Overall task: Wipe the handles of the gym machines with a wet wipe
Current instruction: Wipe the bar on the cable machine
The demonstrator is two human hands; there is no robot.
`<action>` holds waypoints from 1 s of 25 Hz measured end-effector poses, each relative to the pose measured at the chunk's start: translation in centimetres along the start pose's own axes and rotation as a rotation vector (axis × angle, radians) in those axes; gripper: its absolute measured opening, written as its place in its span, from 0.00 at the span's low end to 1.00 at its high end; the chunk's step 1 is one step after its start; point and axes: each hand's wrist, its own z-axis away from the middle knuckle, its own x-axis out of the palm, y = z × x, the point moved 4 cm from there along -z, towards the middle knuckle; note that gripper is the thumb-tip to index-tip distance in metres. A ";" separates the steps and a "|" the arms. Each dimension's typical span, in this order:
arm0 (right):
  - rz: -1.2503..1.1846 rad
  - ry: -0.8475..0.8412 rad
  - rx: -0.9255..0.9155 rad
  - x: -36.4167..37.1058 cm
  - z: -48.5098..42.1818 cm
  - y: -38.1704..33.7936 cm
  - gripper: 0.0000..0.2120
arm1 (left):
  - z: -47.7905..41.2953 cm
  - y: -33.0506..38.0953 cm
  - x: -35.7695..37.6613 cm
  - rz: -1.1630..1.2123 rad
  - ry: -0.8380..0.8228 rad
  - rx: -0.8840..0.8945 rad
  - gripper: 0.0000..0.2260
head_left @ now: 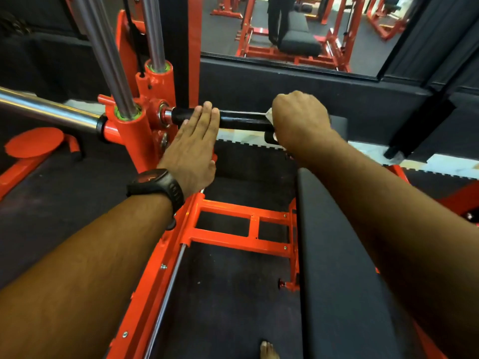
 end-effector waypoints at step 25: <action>-0.350 0.151 -0.195 1.5 -2.0 -4.7 0.14 | 0.2 1.3 1.5 0.068 0.088 -0.018 0.43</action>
